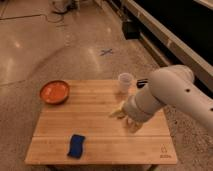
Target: Move the arm in a circular motion
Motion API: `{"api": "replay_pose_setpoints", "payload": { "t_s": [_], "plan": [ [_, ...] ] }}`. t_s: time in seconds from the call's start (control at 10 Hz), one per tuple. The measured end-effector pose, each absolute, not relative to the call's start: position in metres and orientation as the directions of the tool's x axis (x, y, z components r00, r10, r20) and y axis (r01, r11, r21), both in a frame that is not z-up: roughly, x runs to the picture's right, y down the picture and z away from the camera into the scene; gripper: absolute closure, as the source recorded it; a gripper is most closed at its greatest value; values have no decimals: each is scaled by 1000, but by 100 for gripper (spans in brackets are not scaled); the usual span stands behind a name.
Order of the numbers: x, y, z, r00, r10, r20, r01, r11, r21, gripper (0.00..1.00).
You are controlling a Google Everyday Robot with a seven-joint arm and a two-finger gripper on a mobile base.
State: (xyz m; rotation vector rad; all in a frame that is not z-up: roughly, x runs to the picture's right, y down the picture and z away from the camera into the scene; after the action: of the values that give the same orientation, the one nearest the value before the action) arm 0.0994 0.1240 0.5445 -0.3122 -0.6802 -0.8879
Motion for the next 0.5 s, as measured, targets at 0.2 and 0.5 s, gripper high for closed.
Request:
{"api": "replay_pose_setpoints", "payload": {
  "t_s": [0.2,0.5],
  "plan": [
    [181,135,552,529,-580,619,772,632,-67,35],
    [284,135,592,679,-541,497,708,662,-246,35]
  ]
}}
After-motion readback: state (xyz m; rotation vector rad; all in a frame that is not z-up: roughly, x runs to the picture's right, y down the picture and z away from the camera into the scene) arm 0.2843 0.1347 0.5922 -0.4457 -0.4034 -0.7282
